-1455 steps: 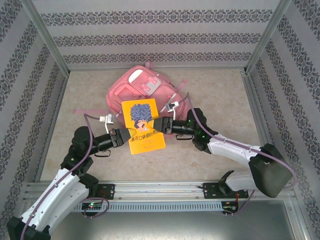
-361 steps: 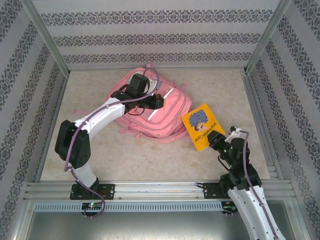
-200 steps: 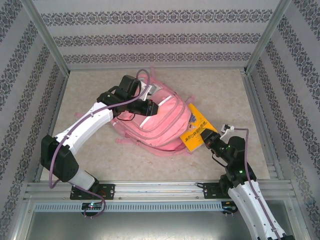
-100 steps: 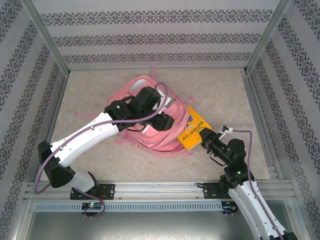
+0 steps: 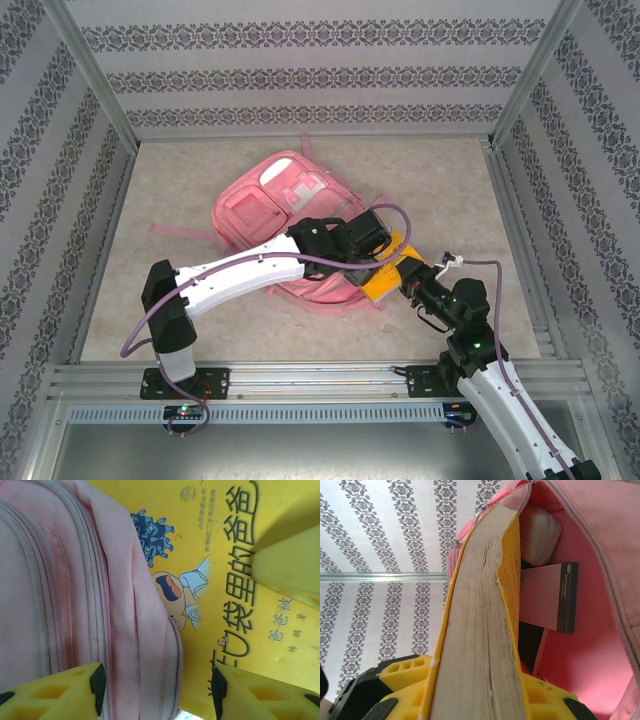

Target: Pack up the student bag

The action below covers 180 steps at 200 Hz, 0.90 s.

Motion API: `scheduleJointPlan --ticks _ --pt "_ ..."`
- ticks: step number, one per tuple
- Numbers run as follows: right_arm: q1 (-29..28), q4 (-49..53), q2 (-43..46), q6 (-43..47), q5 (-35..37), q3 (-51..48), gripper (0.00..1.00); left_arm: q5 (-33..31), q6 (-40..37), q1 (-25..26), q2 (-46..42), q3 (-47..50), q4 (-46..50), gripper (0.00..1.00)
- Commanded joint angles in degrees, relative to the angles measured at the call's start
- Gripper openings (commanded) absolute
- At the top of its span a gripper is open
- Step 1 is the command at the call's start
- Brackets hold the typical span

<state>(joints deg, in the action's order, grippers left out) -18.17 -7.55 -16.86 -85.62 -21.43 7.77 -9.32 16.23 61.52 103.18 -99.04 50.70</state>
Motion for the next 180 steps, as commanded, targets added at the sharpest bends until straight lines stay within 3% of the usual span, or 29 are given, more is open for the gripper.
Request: scheduleJointPlan --ticks 1,56,129,180 --pt "-1.2 -9.4 1.9 -0.6 -0.8 3.0 0.0 -3.6 -0.3 0.5 0.3 -1.7 2.9 0.59" --pt "-1.2 -9.4 2.0 -0.5 -0.6 3.1 0.0 -4.9 -0.6 0.5 2.7 0.3 2.2 0.6" --pt "-1.2 -8.4 2.7 0.2 -0.2 1.8 0.0 3.2 1.4 0.5 0.4 2.1 -0.6 0.6" --pt "-1.3 -8.3 2.8 0.3 -0.3 2.1 0.0 -1.2 0.5 0.2 1.1 4.7 0.7 0.62"
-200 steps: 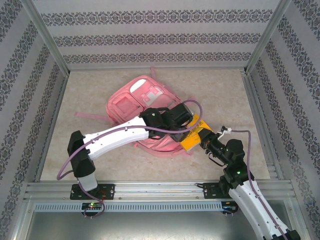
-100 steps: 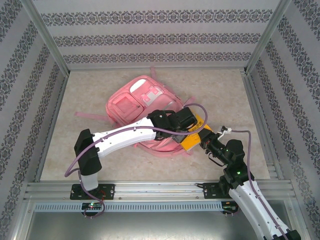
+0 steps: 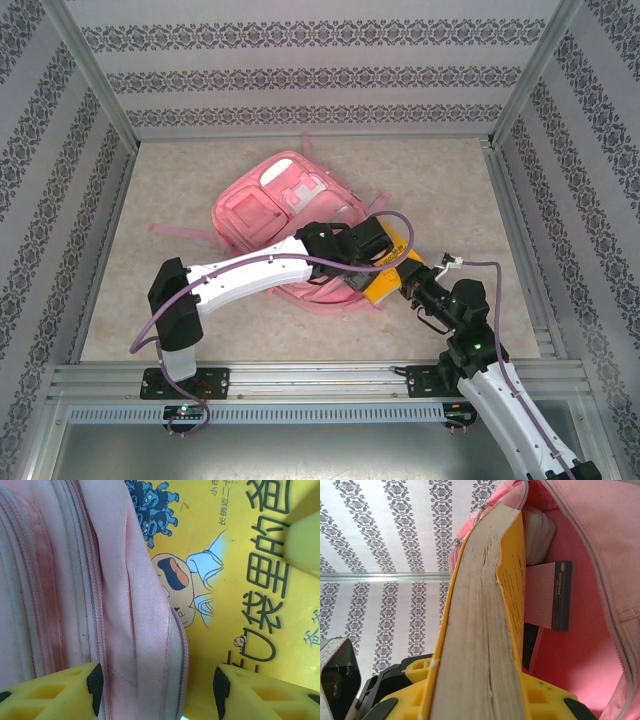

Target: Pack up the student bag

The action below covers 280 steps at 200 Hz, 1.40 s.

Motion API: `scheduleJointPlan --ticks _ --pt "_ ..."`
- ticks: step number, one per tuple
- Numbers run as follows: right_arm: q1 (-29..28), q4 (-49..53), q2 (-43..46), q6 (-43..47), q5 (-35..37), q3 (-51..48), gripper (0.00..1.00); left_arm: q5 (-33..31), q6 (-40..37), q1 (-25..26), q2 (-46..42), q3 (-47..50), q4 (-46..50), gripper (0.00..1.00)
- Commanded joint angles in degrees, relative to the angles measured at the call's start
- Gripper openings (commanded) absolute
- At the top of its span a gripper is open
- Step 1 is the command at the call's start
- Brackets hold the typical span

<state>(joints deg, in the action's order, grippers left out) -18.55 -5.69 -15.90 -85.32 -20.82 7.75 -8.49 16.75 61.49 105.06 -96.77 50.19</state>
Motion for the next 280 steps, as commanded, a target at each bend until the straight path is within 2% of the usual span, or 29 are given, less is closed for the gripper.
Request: scheduleJointPlan --ticks 1,25,38,67,101,135,176,205,243,280 --pt "-0.9 -10.1 1.9 0.0 -1.0 2.0 0.0 -2.1 -0.1 0.2 -0.7 2.5 1.1 0.62" --pt "-0.8 -9.8 1.8 0.1 -1.1 2.7 0.0 -2.9 0.1 -1.1 -0.2 3.6 1.1 0.61" --pt "-0.8 -9.8 1.8 0.2 -1.1 2.8 0.0 -2.9 -0.2 -1.5 -0.3 4.0 0.4 0.55" --pt "-0.9 -9.8 1.7 0.1 -1.1 2.8 0.0 -2.1 -1.2 -2.2 -0.4 3.7 -0.8 0.33" --pt "-0.9 -8.5 1.4 2.1 -1.4 3.1 0.0 0.8 -2.2 -3.3 -1.9 3.8 -2.4 0.0" --pt "-0.9 -5.6 1.9 4.9 -1.3 2.1 0.0 -2.2 -3.3 -5.6 -8.5 4.2 -2.8 0.0" --pt "-0.8 -5.4 2.1 9.3 -1.7 -2.2 0.0 -9.4 -6.1 -7.4 -18.7 1.9 -1.9 0.0" --pt "-0.8 -7.3 2.6 10.1 -1.9 -5.3 0.0 -14.1 -7.6 -8.5 -22.4 0.4 0.1 0.0" --pt "-1.1 -7.5 4.7 10.0 -2.6 -8.0 0.0 -13.1 -7.9 -10.7 -23.6 -0.5 0.3 0.0" --pt "-3.9 -7.2 3.3 13.5 -4.6 -3.8 0.0 -11.3 -7.7 -10.8 -22.2 -2.3 0.3 0.0"
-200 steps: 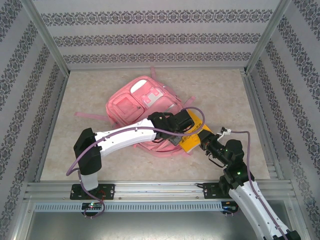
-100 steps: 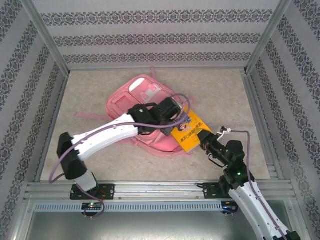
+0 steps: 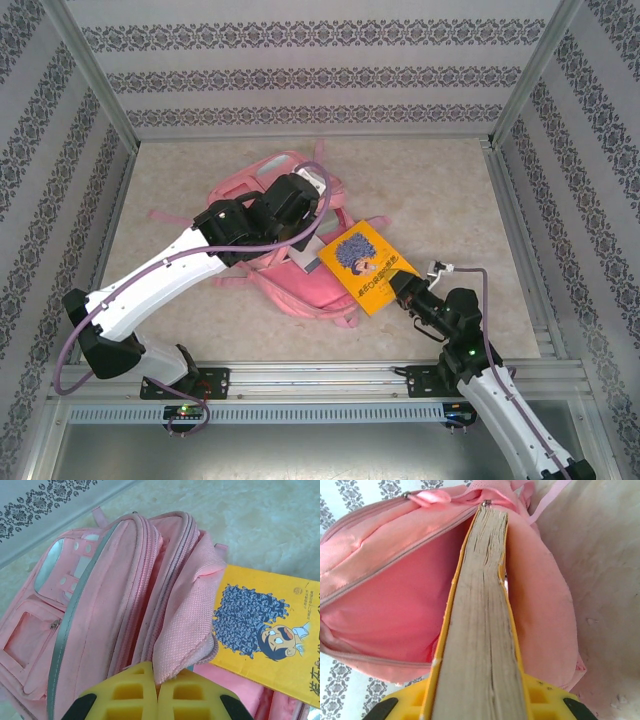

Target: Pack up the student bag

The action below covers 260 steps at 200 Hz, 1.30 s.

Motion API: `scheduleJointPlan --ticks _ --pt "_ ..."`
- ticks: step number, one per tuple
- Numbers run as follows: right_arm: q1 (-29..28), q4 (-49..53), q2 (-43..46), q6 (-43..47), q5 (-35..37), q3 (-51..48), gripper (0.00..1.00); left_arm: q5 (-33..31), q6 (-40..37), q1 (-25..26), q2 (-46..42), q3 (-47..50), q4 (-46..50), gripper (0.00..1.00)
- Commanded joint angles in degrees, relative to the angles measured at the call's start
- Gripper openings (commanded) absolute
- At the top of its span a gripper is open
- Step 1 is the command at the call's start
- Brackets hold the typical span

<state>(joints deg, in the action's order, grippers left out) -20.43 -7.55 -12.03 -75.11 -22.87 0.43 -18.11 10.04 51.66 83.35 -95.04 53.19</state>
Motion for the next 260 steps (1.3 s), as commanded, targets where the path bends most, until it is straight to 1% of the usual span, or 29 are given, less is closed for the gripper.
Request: scheduleJointPlan --ticks 1,36,51,80,112,139,143,202,224,239,260 --pt "-2.0 -5.5 -0.7 3.3 -2.6 3.7 0.0 -1.6 -1.0 -1.0 -0.5 -4.1 -2.7 0.0" --pt "-5.8 -11.8 -10.8 2.3 -3.7 7.3 0.0 -0.3 -1.0 -0.9 -0.5 -4.5 -4.3 0.0" --pt "-8.6 -16.4 -15.1 2.5 -2.1 8.4 0.0 -0.1 -0.9 -0.9 -0.3 -4.9 -4.3 0.0" --pt "-13.6 -18.7 -21.4 5.0 1.5 13.2 0.0 0.9 -0.6 -0.9 0.3 -4.9 -3.9 0.0" --pt "-15.4 -23.3 -27.8 4.4 3.8 16.5 0.0 1.6 -0.1 -0.9 0.1 -3.7 -4.6 0.0" --pt "-16.1 -24.2 -32.1 5.2 5.6 18.9 0.0 2.4 0.7 -0.9 -0.4 -2.7 -5.2 0.0" --pt "-16.1 -24.3 -32.8 5.3 5.9 20.7 0.0 2.7 0.7 -0.9 -0.5 -2.7 -5.2 0.0" --pt "-18.6 -28.5 -46.0 2.6 16.8 26.8 0.0 4.5 1.2 -0.9 -1.2 -4.1 -5.4 0.0" --pt "-19.6 -34.8 -51.7 -1.5 21.2 27.2 0.0 5.2 1.4 -0.9 -1.2 -4.8 -5.1 0.0" --pt "-21.3 -39.8 -54.9 -2.6 25.8 27.4 0.0 5.4 1.3 -0.9 -1.0 -5.5 -5.0 0.0" --pt "-22.7 -38.2 -58.8 -2.4 29.5 29.8 0.0 5.2 0.9 -0.9 -0.9 -7.0 -4.4 0.0"
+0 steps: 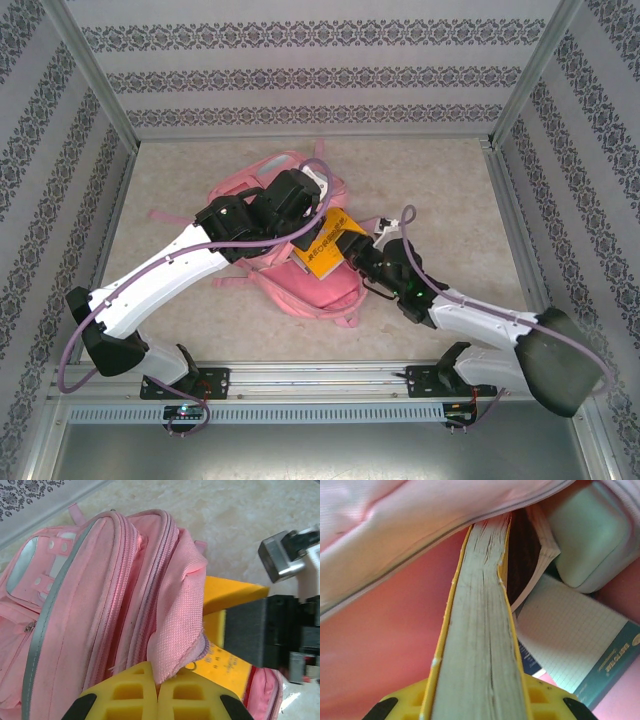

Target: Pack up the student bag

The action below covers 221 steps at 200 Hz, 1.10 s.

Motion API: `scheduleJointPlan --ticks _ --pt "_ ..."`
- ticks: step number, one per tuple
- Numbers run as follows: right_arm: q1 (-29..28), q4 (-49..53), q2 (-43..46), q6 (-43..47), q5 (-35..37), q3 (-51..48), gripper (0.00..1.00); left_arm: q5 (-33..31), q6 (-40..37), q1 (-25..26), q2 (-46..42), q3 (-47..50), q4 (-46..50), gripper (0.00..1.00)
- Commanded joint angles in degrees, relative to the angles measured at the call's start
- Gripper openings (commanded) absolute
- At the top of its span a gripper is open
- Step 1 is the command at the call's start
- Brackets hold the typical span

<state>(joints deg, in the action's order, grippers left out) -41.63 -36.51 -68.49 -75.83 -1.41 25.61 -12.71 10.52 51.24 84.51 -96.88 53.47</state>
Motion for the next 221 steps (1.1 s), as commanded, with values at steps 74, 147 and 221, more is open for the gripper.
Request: scheduleJointPlan --ticks 74,147,221 --pt "-3.6 -9.0 -18.8 -5.1 8.8 9.8 0.0 0.7 -1.6 -0.5 -0.3 -9.4 -3.6 0.0" --pt "-5.8 -13.1 -30.9 -4.3 12.8 19.9 0.11 3.7 -0.5 -0.5 0.8 -8.0 -5.8 0.0" --pt "-5.0 -24.0 -47.2 -5.4 13.0 30.7 0.08 6.0 0.8 -0.4 2.8 -8.3 -6.4 0.0"
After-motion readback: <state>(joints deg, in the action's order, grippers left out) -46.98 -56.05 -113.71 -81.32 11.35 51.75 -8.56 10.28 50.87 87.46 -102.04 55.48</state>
